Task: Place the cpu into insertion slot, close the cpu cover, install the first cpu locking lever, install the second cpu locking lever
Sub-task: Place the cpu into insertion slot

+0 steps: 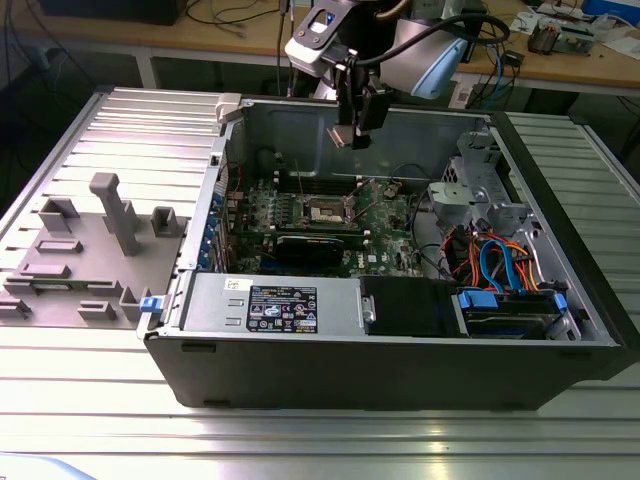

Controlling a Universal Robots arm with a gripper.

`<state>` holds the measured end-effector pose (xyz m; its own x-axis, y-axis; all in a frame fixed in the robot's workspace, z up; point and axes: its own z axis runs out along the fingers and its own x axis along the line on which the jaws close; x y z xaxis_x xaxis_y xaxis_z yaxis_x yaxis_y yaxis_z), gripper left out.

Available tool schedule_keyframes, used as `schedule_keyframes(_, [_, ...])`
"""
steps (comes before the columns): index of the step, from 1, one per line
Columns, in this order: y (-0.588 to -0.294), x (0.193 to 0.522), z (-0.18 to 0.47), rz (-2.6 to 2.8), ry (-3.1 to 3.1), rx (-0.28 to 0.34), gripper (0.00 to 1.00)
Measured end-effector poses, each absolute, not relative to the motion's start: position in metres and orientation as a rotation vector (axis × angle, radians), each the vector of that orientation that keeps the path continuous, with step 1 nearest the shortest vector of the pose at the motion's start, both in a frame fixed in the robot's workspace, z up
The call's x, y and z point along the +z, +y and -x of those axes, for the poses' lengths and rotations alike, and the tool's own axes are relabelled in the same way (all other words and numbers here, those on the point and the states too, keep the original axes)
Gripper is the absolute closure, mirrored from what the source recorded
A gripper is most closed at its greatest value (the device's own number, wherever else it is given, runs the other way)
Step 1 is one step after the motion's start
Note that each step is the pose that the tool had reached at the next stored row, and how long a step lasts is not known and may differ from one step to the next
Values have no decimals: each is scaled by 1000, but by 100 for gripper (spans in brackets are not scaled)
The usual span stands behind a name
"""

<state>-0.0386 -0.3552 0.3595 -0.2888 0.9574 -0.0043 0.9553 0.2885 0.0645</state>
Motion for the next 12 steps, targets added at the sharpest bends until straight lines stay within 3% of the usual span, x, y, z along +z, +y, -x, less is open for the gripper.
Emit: schedule_keyframes(12, [-355,359,39,-1865,2474,76,46])
